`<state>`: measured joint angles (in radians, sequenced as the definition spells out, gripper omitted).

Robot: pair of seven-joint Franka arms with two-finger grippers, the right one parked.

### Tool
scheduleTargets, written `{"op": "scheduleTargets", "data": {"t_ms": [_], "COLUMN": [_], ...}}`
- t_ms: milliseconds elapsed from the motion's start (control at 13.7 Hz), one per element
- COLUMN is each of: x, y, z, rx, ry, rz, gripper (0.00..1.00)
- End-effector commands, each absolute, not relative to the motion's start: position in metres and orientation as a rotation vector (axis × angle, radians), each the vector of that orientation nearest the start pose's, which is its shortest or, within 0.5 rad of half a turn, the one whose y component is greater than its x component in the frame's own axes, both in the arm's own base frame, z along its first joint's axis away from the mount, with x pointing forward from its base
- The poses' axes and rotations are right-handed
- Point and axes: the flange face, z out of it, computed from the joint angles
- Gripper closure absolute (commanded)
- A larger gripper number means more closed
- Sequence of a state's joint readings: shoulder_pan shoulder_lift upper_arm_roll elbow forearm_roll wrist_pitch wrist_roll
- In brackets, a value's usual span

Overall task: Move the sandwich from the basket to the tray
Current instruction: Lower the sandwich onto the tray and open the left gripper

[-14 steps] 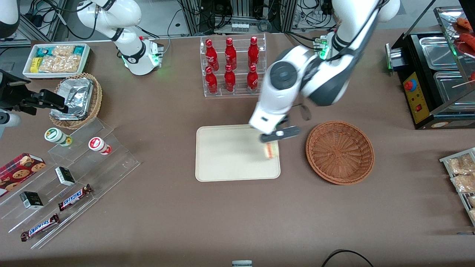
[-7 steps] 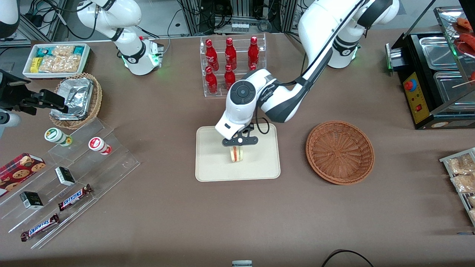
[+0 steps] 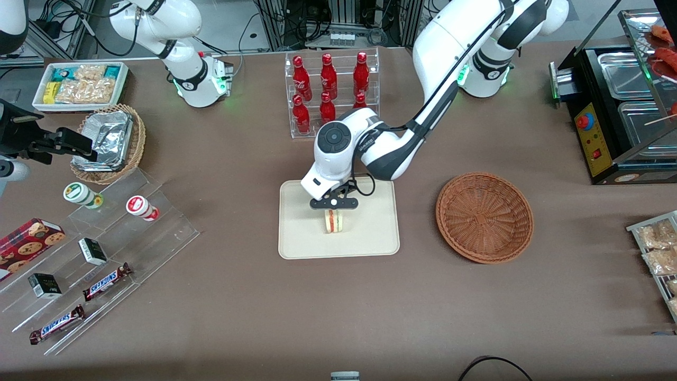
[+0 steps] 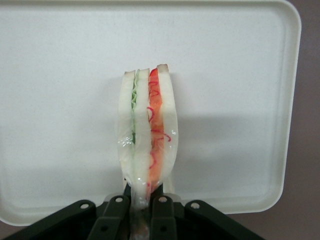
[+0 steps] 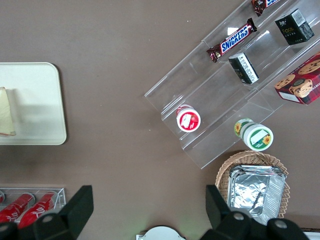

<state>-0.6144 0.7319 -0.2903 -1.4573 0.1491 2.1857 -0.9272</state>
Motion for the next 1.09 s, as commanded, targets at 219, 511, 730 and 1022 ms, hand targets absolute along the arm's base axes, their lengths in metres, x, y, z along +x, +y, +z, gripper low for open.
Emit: {"op": "scheduleTargets", "data": {"t_ms": [219, 511, 730, 1022], "x": [0.467, 0.468, 0.476, 0.480], "y": [-0.546, -0.545, -0.544, -0.531], "z": [0.245, 0.248, 0.276, 0.341], "rx": [-3.172, -3.172, -3.200, -3.193], "ry": [-0.002, -0.001, -0.031, -0.056], "rz": [0.069, 0.069, 0.033, -0.018], "gripper": [1.00, 0.00, 0.00, 0.00]}}
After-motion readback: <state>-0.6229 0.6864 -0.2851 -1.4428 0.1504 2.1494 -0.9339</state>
